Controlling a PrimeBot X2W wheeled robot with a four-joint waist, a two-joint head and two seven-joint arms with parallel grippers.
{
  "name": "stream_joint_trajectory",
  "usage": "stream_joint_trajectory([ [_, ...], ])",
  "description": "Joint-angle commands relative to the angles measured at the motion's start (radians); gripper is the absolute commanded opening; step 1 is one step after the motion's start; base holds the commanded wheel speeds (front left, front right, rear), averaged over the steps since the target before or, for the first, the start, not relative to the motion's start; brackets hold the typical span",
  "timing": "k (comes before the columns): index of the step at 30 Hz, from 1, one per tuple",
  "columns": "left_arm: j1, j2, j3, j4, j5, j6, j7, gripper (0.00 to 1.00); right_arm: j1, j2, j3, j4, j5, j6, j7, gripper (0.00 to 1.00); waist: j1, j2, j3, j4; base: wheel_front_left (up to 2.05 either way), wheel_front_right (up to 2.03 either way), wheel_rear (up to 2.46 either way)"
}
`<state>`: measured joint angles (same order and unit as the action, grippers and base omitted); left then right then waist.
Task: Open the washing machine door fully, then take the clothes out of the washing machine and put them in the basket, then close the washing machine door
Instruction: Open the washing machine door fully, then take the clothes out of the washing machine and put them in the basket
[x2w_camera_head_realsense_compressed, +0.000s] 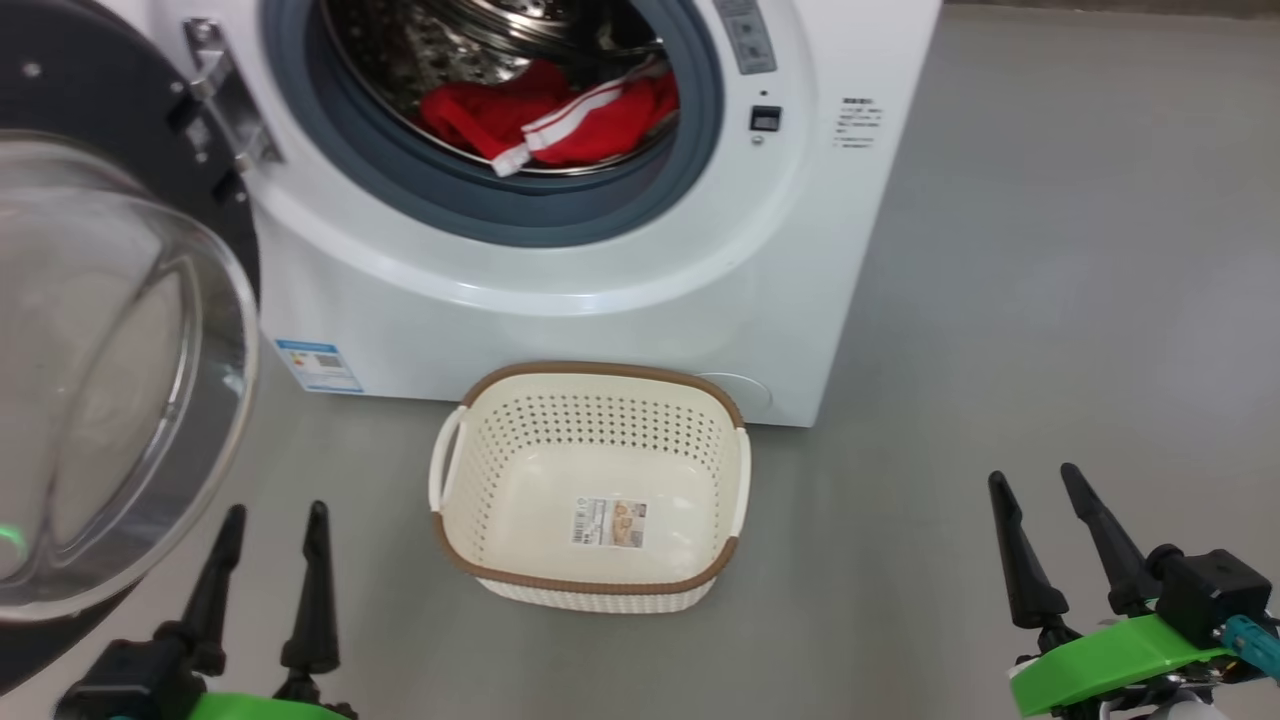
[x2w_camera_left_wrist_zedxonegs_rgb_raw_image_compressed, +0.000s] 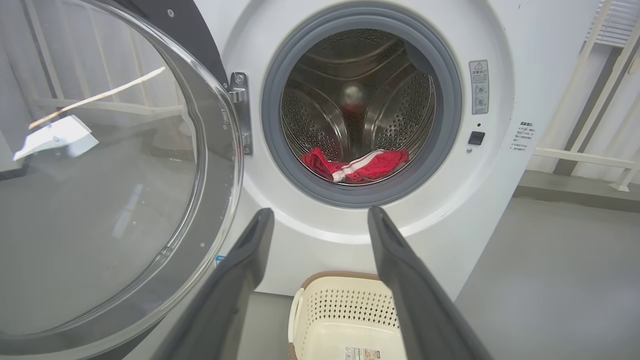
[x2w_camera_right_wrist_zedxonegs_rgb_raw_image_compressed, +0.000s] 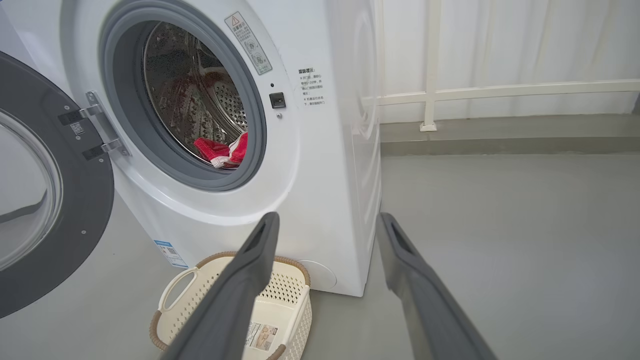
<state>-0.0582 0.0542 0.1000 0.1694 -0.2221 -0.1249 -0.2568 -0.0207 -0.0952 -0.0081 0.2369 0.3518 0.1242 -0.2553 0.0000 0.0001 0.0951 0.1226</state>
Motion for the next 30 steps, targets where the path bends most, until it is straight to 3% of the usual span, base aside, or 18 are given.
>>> stream_joint_trajectory([
  [1, 0.002, 0.025, 0.023, -0.030, -0.011, -0.006, -0.005, 1.00, -0.011, -0.010, 0.013, -0.028, 0.001, 0.007, -0.006, 1.00, 0.0000, -0.0001, 0.010, -0.028, 0.00, 0.00, 0.00],
  [16, 0.015, 0.025, -0.068, -0.052, -0.063, -0.006, -0.005, 1.00, 0.009, 0.001, -0.059, -0.049, 0.001, 0.007, -0.006, 1.00, 0.0000, -0.0001, 0.033, -0.125, 0.00, 0.00, 0.00],
  [30, 0.006, 0.034, -0.102, -0.063, -0.081, -0.006, -0.005, 1.00, 0.019, 0.006, -0.089, -0.059, 0.000, 0.007, -0.006, 1.00, 0.0000, -0.0001, 0.039, -0.127, 0.00, 0.00, 0.00],
])
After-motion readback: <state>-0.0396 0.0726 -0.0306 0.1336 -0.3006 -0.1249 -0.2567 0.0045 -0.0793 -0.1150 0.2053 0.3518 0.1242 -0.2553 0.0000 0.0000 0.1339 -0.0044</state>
